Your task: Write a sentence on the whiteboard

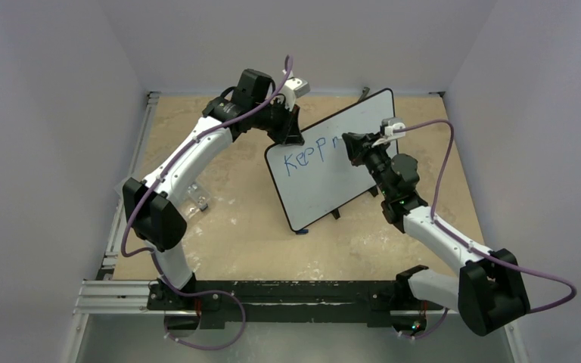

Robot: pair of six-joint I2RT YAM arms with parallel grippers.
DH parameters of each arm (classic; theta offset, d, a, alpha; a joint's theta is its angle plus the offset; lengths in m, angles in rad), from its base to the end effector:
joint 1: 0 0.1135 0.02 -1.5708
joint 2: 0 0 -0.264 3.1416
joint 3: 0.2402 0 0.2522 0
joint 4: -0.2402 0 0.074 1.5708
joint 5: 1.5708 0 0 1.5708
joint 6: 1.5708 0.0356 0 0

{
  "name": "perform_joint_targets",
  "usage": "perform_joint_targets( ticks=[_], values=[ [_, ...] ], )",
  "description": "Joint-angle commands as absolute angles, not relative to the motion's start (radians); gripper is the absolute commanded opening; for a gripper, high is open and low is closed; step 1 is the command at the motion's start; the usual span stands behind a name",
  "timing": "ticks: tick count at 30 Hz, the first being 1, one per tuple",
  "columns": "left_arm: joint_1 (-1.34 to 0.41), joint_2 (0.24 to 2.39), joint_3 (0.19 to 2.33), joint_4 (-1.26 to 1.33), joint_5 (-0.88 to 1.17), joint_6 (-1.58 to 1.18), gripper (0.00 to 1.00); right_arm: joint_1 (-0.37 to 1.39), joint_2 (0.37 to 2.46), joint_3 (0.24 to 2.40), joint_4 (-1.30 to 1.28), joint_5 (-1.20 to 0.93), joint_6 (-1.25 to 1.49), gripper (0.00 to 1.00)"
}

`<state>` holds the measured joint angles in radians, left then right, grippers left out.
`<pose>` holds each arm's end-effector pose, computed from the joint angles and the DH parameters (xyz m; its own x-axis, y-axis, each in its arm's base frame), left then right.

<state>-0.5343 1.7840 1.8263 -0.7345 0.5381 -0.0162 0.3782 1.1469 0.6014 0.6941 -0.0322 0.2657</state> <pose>0.3337 -0.2187 0.3751 -0.5618 0.3163 -0.7644 0.7678 0.5433 -0.3395 0.2415 0.0972 0.2946 0.0281 0.2936 -0.9555 -0.4208 0.8706 0.2551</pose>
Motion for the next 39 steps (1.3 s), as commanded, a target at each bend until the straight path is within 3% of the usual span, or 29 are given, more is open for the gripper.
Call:
perform_joint_targets(
  ticks=[1,39],
  values=[
    [-0.516,1.773,1.816,-0.740,0.355,0.095,0.00,0.373,1.147,0.565,0.681,-0.003,0.262,0.00],
    [-0.518,1.781,1.821,-0.743,0.358,0.095,0.00,0.371,1.190,0.680,0.609,0.047,0.262,0.00]
  ],
)
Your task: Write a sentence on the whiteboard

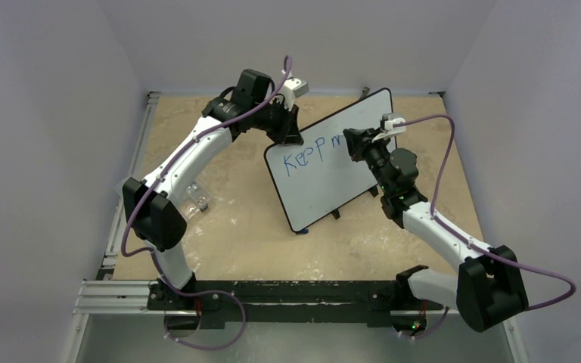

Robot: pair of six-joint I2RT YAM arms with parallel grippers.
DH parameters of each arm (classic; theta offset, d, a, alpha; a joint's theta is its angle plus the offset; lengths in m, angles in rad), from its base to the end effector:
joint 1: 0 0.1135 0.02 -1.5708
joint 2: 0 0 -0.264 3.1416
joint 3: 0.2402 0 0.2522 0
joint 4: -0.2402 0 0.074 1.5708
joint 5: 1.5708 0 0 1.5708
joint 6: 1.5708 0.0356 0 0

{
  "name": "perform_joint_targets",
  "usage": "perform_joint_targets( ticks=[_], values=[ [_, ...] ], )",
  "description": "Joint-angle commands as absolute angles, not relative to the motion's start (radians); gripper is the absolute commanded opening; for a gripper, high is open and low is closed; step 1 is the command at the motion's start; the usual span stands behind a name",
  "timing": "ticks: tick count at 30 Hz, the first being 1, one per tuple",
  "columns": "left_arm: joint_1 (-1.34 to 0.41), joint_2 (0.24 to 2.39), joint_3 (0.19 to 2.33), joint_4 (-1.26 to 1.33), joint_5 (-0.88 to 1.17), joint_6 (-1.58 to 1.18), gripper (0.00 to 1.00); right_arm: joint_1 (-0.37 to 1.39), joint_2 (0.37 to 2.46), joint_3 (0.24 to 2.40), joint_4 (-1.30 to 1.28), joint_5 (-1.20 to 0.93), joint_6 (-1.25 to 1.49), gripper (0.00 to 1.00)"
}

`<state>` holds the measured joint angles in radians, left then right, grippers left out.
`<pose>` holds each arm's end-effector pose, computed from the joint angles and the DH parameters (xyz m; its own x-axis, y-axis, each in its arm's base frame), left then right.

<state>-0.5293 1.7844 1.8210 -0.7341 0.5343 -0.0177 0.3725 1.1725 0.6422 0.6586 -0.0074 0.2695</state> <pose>0.3350 -0.2170 0.3732 -0.5680 0.3146 -0.7605 0.7615 0.5514 -0.3406 0.2495 0.0978 0.2987 0.0162 0.2922 -0.9562 -0.3891 0.8828 0.2632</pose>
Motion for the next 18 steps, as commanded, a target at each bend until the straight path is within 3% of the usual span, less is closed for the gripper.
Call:
perform_joint_targets(
  ticks=[1,18],
  values=[
    [-0.518,1.781,1.821,-0.744,0.358,0.095,0.00,0.373,1.188,0.678,0.604,0.051,0.260,0.00],
    [-0.518,1.778,1.821,-0.745,0.354,0.097,0.00,0.371,1.159,0.596,0.586,0.049,0.277,0.00]
  ],
)
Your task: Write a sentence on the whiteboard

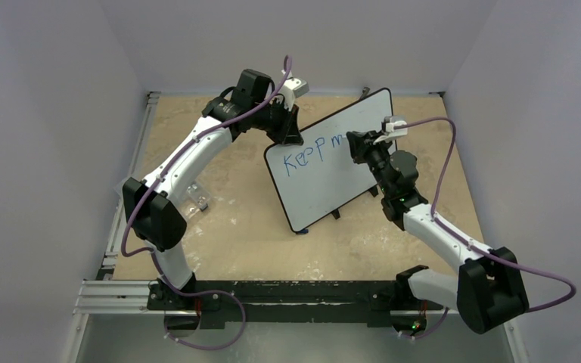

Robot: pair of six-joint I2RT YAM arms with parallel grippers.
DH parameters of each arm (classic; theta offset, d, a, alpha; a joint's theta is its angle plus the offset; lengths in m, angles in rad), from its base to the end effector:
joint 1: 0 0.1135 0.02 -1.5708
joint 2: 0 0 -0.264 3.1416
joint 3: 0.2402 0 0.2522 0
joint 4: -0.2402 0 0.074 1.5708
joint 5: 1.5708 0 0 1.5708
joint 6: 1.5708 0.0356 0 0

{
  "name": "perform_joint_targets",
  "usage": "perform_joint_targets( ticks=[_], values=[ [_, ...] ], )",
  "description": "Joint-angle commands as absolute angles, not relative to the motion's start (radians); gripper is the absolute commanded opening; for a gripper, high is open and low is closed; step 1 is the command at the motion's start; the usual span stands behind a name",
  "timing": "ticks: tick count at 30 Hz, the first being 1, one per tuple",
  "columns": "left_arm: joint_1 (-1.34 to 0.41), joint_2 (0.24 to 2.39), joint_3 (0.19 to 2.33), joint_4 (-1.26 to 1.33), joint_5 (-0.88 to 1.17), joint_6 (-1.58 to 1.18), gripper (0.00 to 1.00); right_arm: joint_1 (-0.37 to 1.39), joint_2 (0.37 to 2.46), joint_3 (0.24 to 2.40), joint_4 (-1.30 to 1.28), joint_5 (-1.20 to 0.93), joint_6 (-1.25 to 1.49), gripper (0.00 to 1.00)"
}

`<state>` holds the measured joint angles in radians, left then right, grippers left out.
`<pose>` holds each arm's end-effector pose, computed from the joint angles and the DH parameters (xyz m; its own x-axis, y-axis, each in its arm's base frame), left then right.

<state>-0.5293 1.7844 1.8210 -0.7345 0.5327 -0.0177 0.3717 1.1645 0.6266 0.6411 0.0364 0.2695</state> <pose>0.3351 -0.2170 0.3732 -0.5682 0.3147 -0.7603 0.7609 0.5527 -0.3399 0.2481 0.0953 0.2933 0.0049 0.2875 -0.9578 -0.3429 0.9002 0.2685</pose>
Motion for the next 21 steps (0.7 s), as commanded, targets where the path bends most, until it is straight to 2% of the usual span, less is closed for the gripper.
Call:
perform_joint_targets(
  ticks=[1,21],
  values=[
    [-0.517,1.778,1.821,-0.745,0.354,0.097,0.00,0.371,1.156,0.591,0.584,0.050,0.278,0.00],
    [-0.520,1.776,1.820,-0.746,0.353,0.095,0.00,0.370,1.036,0.601,0.521,0.065,0.282,0.00]
  ],
)
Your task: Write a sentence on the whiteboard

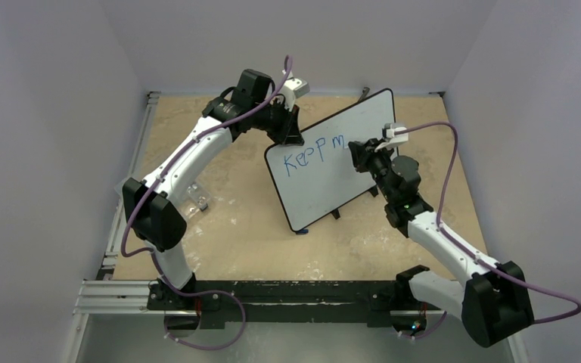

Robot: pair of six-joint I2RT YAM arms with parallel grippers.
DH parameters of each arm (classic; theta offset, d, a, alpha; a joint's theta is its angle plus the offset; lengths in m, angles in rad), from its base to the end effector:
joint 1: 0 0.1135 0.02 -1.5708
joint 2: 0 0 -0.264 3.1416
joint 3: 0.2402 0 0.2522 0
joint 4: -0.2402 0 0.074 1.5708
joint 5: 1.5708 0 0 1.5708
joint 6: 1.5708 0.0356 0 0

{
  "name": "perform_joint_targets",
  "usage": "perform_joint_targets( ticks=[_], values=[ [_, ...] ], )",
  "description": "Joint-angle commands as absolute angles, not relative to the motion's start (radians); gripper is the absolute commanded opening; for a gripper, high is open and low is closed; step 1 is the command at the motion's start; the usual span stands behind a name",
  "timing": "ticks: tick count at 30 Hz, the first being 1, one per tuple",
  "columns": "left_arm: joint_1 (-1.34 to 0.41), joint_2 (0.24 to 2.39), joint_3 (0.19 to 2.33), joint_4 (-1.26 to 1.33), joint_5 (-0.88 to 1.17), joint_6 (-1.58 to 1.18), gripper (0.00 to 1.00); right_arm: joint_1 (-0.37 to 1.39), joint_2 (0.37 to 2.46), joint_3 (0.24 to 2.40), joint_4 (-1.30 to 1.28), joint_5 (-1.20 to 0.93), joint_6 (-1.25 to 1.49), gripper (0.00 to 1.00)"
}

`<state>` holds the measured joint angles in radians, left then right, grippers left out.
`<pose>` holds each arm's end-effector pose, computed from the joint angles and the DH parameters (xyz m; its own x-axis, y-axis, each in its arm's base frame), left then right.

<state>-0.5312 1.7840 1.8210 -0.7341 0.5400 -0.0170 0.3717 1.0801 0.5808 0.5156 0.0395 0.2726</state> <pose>0.3344 -0.2177 0.3734 -0.5666 0.3160 -0.7610 0.7648 0.5453 -0.3431 0.2324 0.0891 0.2835 -0.0732 0.2602 -0.9628 -0.3182 0.9088 0.2698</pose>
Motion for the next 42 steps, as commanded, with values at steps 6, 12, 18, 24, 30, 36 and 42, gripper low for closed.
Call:
perform_joint_targets(
  ticks=[6,12,18,24,30,36,42],
  values=[
    [-0.519,1.776,1.819,-0.746,0.349,0.097,0.00,0.369,1.042,0.625,0.534,0.092,0.281,0.00],
    [-0.521,1.774,1.818,-0.747,0.347,0.098,0.00,0.361,1.076,0.663,0.544,0.099,0.274,0.00],
    [-0.520,1.777,1.819,-0.747,0.347,0.095,0.00,0.351,1.098,0.694,0.547,0.102,0.264,0.00],
    [-0.521,1.779,1.819,-0.743,0.346,0.097,0.00,0.338,1.109,0.711,0.550,0.099,0.261,0.00],
    [-0.521,1.782,1.821,-0.742,0.353,0.098,0.00,0.333,1.129,0.729,0.555,0.083,0.261,0.00],
    [-0.521,1.779,1.821,-0.742,0.352,0.099,0.00,0.333,1.163,0.740,0.564,0.061,0.263,0.00],
    [-0.521,1.777,1.821,-0.744,0.352,0.097,0.00,0.333,1.172,0.738,0.563,0.021,0.263,0.00]
  ],
)
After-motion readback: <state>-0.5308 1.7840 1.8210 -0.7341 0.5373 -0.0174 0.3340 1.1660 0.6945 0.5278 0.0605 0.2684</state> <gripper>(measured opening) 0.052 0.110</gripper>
